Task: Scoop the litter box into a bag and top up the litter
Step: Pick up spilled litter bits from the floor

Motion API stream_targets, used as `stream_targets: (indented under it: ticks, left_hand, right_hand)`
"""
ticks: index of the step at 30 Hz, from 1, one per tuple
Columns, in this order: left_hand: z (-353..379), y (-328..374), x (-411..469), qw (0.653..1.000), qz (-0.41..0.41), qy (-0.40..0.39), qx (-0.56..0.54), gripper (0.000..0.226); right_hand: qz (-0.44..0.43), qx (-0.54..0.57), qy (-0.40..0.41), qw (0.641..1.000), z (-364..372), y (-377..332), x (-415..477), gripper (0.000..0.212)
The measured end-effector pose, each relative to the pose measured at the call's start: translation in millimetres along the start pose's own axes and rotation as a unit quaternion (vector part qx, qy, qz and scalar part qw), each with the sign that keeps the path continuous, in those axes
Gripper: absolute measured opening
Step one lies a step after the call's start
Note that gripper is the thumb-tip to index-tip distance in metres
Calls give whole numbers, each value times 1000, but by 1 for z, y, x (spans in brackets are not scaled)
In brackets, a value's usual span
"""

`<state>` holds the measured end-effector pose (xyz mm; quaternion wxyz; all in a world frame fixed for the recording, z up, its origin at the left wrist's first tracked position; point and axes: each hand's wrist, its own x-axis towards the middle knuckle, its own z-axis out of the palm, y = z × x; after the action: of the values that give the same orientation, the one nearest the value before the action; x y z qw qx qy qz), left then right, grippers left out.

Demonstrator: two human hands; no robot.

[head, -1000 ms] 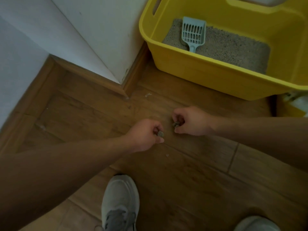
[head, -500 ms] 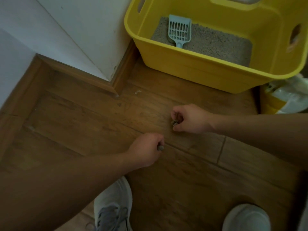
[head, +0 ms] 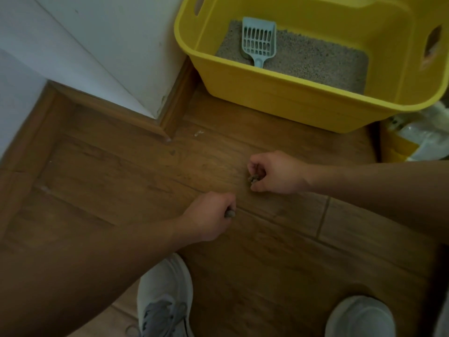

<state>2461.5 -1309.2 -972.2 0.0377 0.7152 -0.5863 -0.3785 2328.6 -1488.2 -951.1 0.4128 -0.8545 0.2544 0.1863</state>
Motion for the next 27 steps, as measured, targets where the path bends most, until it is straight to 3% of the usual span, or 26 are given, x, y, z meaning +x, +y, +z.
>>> stream_targets:
  ticks: [9,22,27]
  left_hand:
    - [-21,-3,14,990,-93,7,-102,21]
    - [-32,14,44,986,-88,51,-131,20]
    - [-35,5,46,984,-103,49,-139,21]
  right_hand:
    - [31,-34,35,998,-22,16,-19,22]
    - [39,-42,33,998,8,14,-18,24]
    - [34,-43,8,998,16,13,-10,41]
